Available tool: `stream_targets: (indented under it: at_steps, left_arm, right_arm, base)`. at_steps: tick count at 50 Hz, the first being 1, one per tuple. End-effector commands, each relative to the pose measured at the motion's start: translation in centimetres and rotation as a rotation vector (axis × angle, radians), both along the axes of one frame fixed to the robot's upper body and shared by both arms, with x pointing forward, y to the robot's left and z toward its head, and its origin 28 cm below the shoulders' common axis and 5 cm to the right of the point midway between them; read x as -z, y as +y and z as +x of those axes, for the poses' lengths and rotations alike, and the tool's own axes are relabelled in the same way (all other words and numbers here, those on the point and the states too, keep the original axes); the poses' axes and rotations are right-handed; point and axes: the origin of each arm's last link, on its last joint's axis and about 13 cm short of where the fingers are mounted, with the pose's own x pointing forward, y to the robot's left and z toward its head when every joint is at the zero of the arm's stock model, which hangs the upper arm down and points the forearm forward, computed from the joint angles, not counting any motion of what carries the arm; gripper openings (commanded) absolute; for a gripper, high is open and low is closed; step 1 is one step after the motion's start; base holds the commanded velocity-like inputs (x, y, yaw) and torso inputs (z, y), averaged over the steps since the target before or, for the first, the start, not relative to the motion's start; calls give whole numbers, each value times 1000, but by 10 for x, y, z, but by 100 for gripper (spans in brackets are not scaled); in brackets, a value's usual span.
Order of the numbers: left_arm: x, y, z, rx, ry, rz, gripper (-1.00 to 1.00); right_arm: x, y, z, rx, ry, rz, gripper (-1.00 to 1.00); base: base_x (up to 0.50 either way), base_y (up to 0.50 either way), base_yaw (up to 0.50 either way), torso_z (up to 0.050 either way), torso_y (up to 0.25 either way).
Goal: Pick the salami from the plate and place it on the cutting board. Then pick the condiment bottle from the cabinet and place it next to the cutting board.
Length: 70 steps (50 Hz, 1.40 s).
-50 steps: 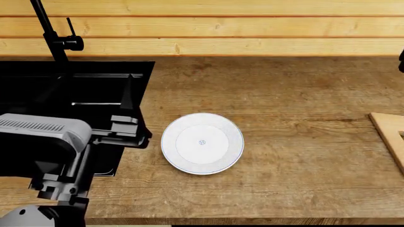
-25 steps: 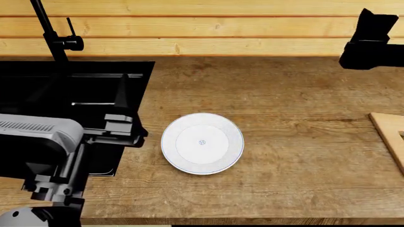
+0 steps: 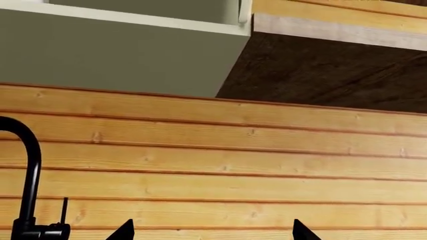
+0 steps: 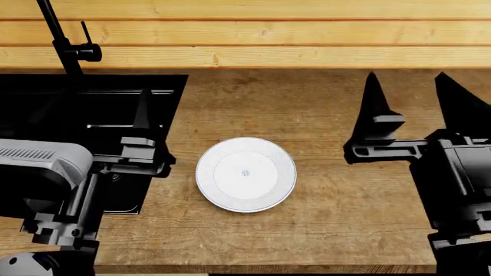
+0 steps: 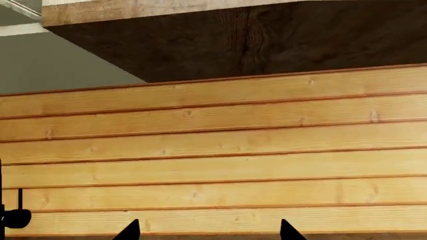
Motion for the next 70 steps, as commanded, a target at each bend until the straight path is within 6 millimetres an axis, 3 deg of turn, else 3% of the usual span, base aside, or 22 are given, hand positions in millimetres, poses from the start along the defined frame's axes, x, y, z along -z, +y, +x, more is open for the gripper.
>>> stream_targets:
  at_steps: [1, 21, 70]
  left_arm:
    - [0, 2, 2, -4, -2, -13, 100]
    - [-6, 5, -4, -1, -21, -30, 100]
    - [-6, 5, -5, 4, -22, -29, 100]
  right_arm:
    - [24, 8, -7, -16, -44, 20, 100]
    - [28, 21, -5, -15, -22, -38, 100]
    - [28, 25, -6, -28, -31, -63, 100]
  base:
    - [0, 0, 0, 0, 0]
    - [-364, 33, 0, 0, 0]
    - [-22, 497, 0, 0, 0]
